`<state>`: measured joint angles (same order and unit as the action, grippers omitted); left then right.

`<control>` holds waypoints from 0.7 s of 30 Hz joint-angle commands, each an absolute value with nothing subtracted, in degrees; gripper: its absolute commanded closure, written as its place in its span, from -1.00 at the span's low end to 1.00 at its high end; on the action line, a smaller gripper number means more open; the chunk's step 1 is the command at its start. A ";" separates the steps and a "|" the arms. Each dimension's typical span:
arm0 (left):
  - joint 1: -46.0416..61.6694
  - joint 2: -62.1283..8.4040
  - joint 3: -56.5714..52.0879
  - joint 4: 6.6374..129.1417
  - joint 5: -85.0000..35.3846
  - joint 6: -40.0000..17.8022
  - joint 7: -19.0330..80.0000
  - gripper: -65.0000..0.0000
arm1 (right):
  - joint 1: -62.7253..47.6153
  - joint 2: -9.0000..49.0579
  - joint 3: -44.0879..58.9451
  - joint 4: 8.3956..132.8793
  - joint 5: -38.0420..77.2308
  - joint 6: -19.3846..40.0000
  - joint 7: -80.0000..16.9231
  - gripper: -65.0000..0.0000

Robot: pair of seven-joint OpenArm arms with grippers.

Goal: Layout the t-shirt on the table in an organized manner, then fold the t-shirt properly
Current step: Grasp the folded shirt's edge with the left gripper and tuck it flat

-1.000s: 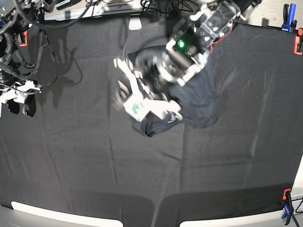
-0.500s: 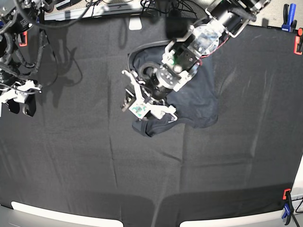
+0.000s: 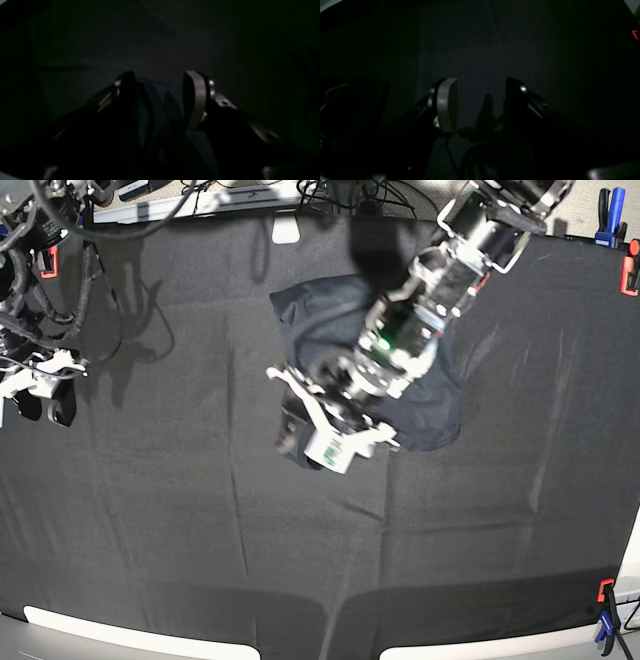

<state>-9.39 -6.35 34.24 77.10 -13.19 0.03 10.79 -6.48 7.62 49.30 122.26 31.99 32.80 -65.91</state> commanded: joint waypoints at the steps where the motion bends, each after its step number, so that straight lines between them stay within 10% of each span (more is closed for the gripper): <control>1: -10.48 -5.93 33.52 78.13 -14.17 0.40 9.41 0.12 | -5.89 8.40 49.50 123.26 33.23 34.11 -64.58 0.09; 21: -6.20 -5.50 33.26 54.81 -11.33 -3.16 -20.25 0.12 | -5.89 8.40 49.50 123.26 33.26 34.11 -64.58 0.09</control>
<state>-5.45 -5.52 33.36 54.70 -11.35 -3.51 -21.34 -6.48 7.62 49.30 122.26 32.01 32.77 -65.91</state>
